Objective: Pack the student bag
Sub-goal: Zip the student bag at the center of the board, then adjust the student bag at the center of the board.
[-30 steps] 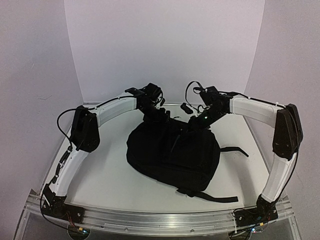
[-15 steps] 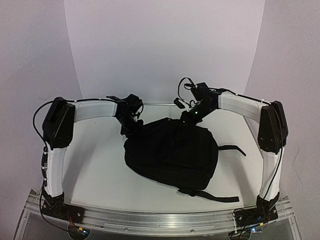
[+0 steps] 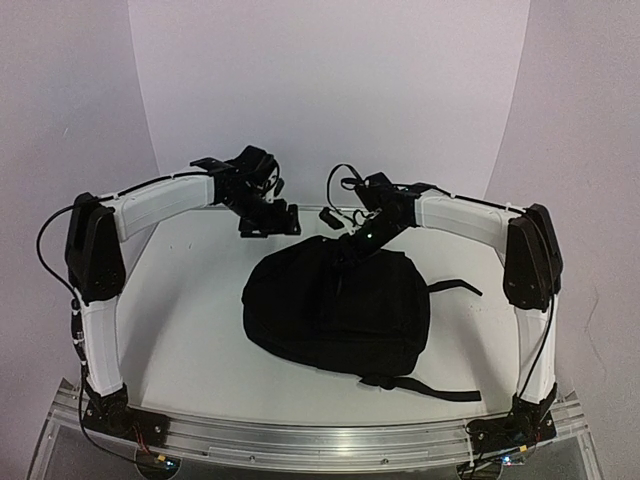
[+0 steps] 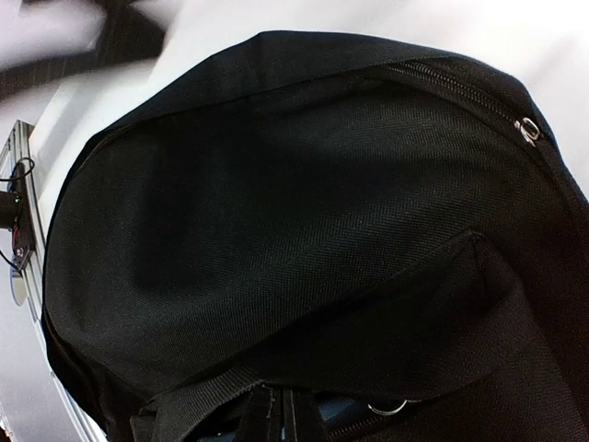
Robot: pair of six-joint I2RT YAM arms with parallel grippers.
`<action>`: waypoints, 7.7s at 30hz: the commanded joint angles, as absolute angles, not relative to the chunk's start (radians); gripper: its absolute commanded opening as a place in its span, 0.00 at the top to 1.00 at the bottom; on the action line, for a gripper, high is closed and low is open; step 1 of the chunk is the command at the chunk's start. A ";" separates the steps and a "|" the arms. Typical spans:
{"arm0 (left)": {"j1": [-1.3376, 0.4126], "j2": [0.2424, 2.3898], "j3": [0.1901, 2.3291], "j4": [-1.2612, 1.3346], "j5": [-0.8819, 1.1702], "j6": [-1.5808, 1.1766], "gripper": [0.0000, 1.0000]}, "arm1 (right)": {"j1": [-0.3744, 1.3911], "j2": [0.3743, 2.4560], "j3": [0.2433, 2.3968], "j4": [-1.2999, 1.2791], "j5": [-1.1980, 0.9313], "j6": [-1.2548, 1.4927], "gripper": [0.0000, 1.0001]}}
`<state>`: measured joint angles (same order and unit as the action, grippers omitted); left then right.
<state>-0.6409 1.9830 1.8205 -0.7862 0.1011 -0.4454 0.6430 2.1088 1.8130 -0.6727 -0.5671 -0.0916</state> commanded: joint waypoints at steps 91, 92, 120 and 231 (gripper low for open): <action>-0.684 1.422 1.194 -0.732 0.428 -0.416 0.14 | 0.350 1.767 1.350 -0.862 -0.906 -0.103 0.14; -0.710 1.392 1.166 -0.761 0.422 -0.417 0.15 | 0.350 1.771 1.342 -0.861 -0.904 -0.103 0.14; -0.946 1.540 0.929 -0.393 0.253 -0.715 0.43 | 0.761 1.400 1.176 -0.540 -0.490 -0.389 0.37; -0.991 1.529 1.249 -0.002 -0.021 -0.340 1.00 | 0.651 1.817 1.934 -0.540 -0.408 -0.063 0.24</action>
